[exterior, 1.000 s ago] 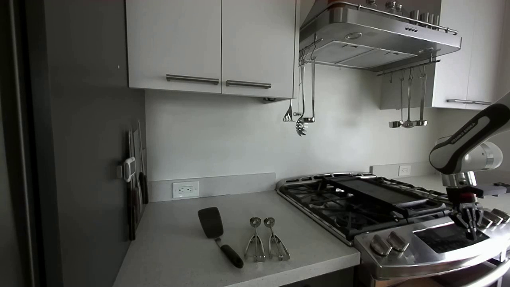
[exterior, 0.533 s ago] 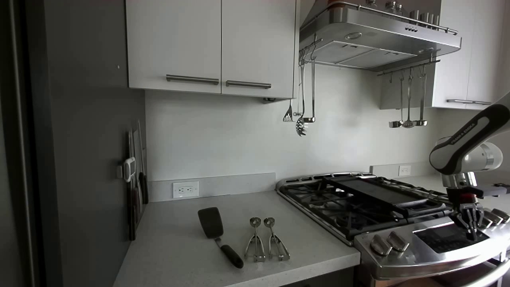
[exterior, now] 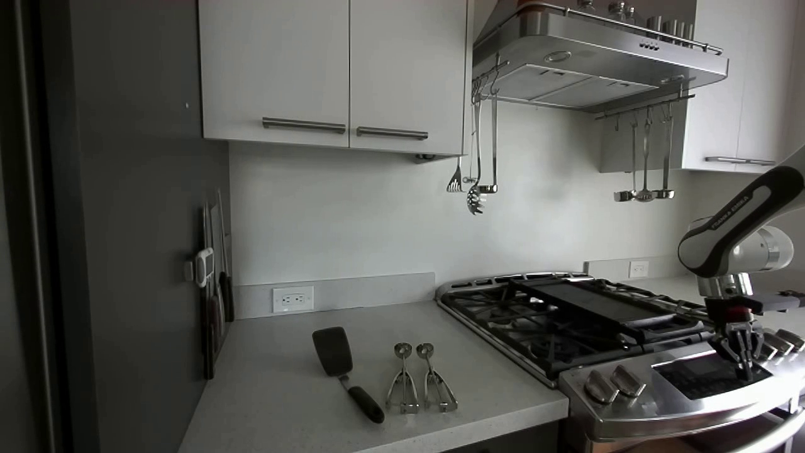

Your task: Push a button on the stove

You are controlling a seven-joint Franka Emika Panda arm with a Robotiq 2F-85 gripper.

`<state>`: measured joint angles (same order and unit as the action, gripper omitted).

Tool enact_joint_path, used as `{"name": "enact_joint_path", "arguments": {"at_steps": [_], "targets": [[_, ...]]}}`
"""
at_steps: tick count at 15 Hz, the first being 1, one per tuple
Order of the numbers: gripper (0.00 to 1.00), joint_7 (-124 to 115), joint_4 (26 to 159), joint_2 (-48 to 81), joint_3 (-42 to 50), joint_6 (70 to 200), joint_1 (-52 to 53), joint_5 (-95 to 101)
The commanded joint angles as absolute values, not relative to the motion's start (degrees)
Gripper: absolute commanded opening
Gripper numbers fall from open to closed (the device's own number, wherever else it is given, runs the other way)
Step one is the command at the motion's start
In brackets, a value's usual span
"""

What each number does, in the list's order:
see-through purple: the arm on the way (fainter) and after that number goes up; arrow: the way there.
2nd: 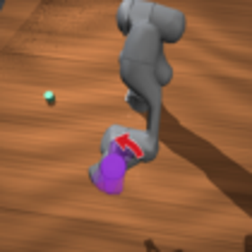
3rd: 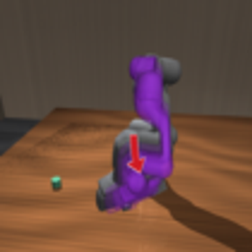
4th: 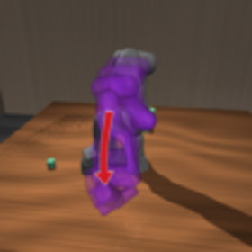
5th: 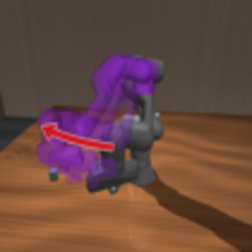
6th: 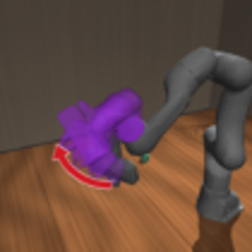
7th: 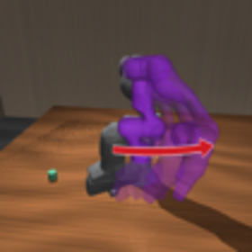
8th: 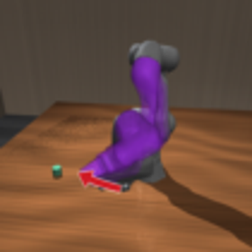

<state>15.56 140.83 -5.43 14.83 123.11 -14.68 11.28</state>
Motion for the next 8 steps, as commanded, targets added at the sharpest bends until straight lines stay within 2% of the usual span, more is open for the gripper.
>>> {"name": "enact_joint_path", "arguments": {"at_steps": [1,8], "targets": [[0.0,15.53,140.21,-1.99,15.26,126.34,-14.75,11.12],[0.0,18.58,138.47,3.02,15.83,129.67,-14.89,9.74]]}}
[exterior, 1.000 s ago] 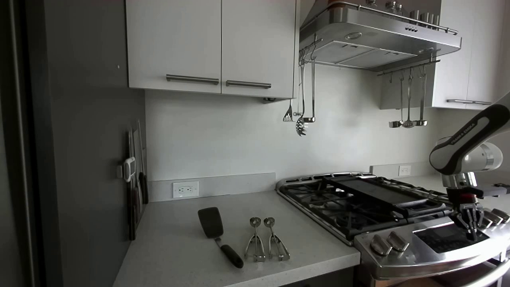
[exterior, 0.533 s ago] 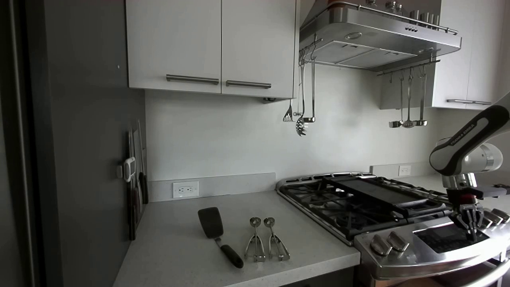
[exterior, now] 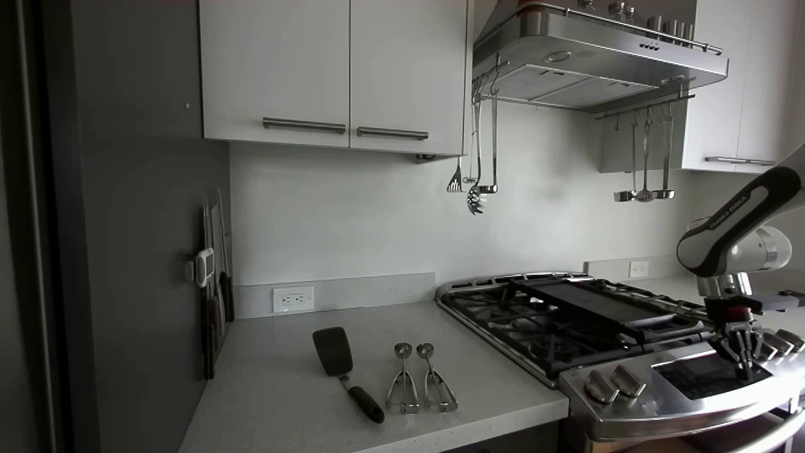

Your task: Push a button on the stove

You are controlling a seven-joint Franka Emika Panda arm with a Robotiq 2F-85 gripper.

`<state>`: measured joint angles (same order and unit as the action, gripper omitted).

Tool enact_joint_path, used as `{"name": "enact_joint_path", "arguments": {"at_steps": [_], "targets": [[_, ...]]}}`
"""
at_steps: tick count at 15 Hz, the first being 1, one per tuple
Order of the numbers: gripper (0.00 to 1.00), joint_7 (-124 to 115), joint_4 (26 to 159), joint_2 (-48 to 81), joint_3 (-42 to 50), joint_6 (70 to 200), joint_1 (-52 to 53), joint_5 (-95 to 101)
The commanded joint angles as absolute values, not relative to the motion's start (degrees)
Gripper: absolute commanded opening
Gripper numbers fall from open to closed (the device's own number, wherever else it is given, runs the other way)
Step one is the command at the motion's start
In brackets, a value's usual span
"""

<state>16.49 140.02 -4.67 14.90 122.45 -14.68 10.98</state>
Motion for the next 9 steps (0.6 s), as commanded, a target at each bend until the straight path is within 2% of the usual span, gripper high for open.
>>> {"name": "enact_joint_path", "arguments": {"at_steps": [1,9], "targets": [[0.0,18.8,138.45,2.86,15.82,129.58,-14.89,9.86],[0.0,18.14,136.01,5.13,15.68,124.71,-15.06,9.74]]}}
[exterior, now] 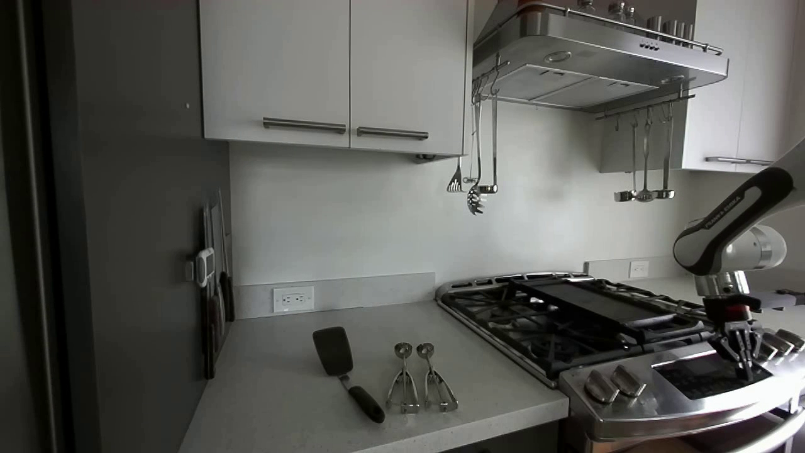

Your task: Push a button on the stove

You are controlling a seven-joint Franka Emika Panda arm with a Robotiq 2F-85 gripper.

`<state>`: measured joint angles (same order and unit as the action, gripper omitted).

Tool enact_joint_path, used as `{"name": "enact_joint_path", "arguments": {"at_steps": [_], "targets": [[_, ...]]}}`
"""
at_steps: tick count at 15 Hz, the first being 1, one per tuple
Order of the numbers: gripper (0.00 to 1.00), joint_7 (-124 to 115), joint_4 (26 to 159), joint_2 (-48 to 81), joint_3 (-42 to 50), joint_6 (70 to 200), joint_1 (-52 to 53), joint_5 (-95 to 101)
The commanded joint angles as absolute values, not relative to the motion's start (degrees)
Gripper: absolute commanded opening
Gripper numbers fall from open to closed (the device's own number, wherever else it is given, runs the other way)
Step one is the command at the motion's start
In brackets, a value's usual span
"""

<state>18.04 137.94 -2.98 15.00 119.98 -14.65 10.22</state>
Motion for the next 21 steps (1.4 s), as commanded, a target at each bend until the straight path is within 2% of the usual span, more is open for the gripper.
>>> {"name": "enact_joint_path", "arguments": {"at_steps": [1,12,21], "targets": [[0.0,17.91,135.64,5.42,15.64,124.09,-15.07,9.81],[0.0,17.81,133.15,7.01,15.2,121.9,-15.09,9.68],[0.0,13.71,144.85,-11.2,14.65,124.06,-14.81,16.55]]}}
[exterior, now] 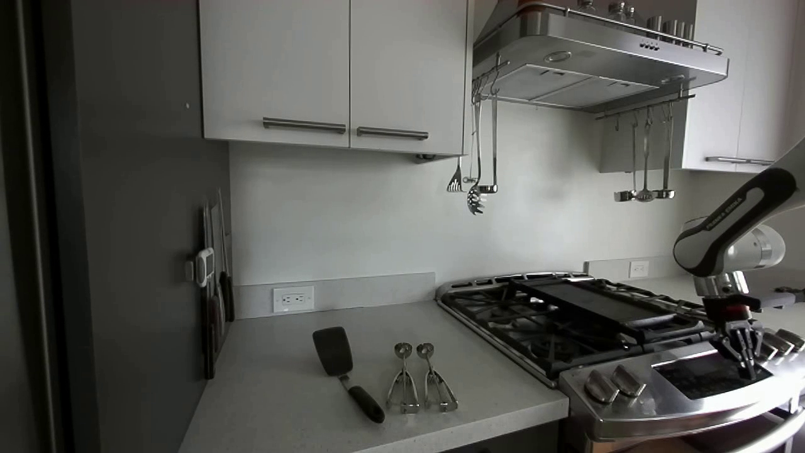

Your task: Push a button on the stove

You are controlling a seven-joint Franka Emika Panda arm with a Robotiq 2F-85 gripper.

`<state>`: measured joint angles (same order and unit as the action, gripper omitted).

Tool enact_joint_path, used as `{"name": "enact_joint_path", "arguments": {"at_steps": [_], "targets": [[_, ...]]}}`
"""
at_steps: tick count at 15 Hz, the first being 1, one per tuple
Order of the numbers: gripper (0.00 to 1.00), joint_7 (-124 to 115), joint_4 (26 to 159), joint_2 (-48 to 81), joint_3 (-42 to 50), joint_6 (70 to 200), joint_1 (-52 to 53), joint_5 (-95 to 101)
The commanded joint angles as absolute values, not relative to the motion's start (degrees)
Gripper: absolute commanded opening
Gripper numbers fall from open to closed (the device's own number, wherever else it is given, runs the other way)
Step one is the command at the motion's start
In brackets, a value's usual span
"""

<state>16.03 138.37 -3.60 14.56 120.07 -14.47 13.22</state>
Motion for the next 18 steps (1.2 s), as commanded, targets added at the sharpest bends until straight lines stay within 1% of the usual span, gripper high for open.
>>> {"name": "enact_joint_path", "arguments": {"at_steps": [1,8,9,10,11,13,14,16,17,18], "targets": [[0.0,12.91,146.36,-13.49,14.57,124.89,-14.94,17.58],[0.0,13.68,156.38,-33.31,13.55,131.13,-15.03,18.47],[0.26,13.6,157.5,-35.94,13.2,132.36,-15.09,18.54],[0.28,13.95,158.41,-38.51,12.95,132.89,-15.03,18.33],[0.34,14.48,159.46,-40.88,12.78,134.4,-15.04,18.61],[0.49,16.06,161.05,-45.18,12.84,136.44,-14.73,18.65],[0.56,17.75,157.05,-43.83,13.38,135.34,-13.5,17.35],[0.71,20.29,157.15,-47.59,14.17,133.99,-12.41,16.43],[0.8,21.63,159.48,-51.17,14.87,134.61,-11.97,16.03],[0.86,23.47,160.51,-53.9,16.14,135.24,-10.8,14.87]]}}
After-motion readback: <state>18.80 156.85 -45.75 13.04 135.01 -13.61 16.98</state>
